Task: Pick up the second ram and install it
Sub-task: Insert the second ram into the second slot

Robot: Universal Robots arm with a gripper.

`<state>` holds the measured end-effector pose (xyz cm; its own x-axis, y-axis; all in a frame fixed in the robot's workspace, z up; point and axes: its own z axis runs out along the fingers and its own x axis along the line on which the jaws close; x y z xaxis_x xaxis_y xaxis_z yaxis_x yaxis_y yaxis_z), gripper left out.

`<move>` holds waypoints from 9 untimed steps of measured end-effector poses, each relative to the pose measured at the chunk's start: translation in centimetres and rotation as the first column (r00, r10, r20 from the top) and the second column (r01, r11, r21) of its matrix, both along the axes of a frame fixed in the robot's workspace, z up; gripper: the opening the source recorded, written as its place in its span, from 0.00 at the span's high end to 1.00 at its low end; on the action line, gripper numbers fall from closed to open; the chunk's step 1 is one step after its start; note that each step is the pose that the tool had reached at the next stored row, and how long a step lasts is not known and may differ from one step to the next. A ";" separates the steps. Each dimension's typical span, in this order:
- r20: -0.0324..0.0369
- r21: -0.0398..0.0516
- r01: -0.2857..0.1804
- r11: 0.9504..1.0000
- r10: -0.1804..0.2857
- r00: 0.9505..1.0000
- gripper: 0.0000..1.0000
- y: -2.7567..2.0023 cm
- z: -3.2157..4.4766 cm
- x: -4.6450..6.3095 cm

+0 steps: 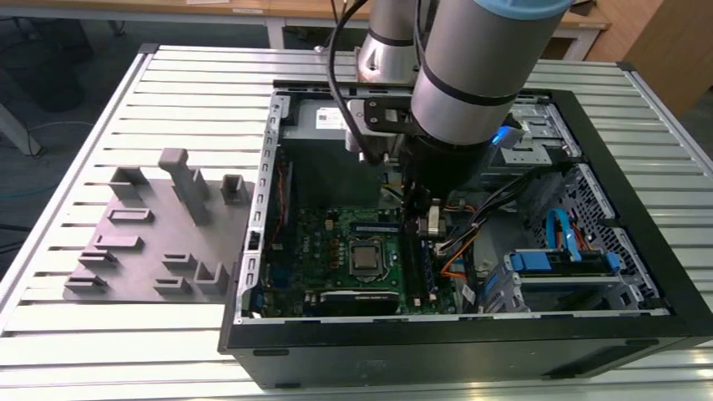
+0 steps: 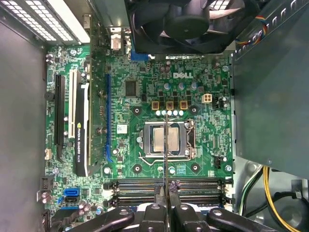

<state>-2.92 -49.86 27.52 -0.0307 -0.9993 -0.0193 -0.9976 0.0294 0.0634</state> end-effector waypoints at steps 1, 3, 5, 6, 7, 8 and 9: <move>0.000 0.000 0.000 1.000 0.000 1.000 0.89 0.00 0.00 0.0; 0.000 0.000 0.000 1.000 0.000 1.000 0.89 0.00 -0.01 0.0; 0.000 0.000 0.003 1.000 -0.003 1.000 0.89 0.00 -0.01 0.0; 0.000 0.000 0.006 1.000 -0.006 1.000 0.89 0.00 -0.01 0.0; 0.000 0.000 0.012 1.000 -0.012 1.000 0.89 0.00 -0.01 0.0; 0.000 0.000 0.022 1.000 -0.022 1.000 0.89 0.00 -0.01 0.0; 0.000 0.000 0.034 0.999 -0.034 0.999 0.89 0.00 -0.01 0.0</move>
